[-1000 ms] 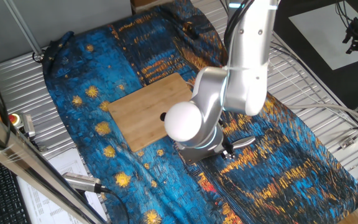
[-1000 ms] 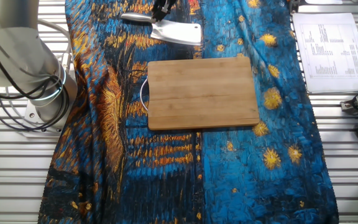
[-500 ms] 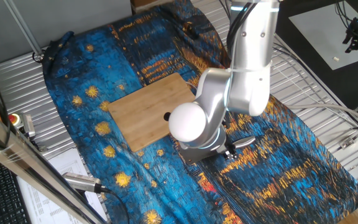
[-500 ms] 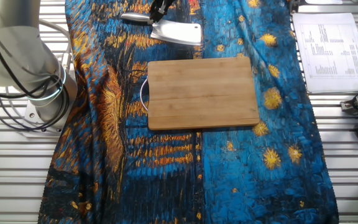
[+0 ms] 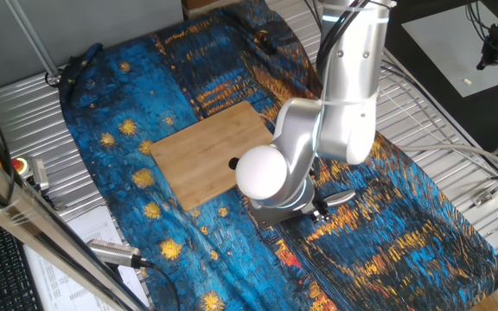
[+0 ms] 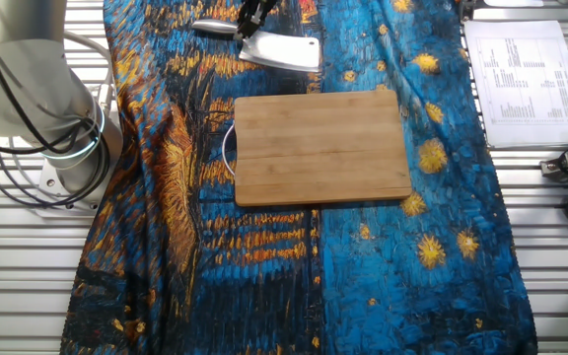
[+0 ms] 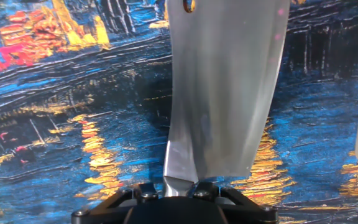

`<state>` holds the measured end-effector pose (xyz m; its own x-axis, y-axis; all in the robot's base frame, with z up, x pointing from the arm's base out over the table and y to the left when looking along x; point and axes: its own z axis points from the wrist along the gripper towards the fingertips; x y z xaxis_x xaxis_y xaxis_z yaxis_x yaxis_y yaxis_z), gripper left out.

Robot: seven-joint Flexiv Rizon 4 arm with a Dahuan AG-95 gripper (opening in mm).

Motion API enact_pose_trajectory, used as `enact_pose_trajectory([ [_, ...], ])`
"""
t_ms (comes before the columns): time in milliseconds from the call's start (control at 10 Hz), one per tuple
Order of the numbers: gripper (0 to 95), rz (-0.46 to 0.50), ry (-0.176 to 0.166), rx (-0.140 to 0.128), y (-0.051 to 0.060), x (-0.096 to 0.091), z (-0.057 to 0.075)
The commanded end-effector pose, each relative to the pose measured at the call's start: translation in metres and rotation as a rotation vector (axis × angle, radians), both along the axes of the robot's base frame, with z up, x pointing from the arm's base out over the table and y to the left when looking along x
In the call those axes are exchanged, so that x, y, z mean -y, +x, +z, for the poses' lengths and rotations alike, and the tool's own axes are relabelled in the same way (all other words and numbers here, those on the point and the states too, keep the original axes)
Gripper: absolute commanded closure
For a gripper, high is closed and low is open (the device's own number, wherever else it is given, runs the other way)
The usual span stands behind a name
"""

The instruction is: Put the knife on the cutting board

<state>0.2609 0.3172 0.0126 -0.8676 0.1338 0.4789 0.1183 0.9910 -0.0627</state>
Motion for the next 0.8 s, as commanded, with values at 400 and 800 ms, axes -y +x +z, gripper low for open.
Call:
enact_pose_trajectory([
  [400, 76.0, -0.018, -0.006, 0.003, -0.0049, 0.0007, -0.0045],
  [800, 76.0, -0.020, -0.007, -0.002, -0.0051, 0.0003, -0.0056],
])
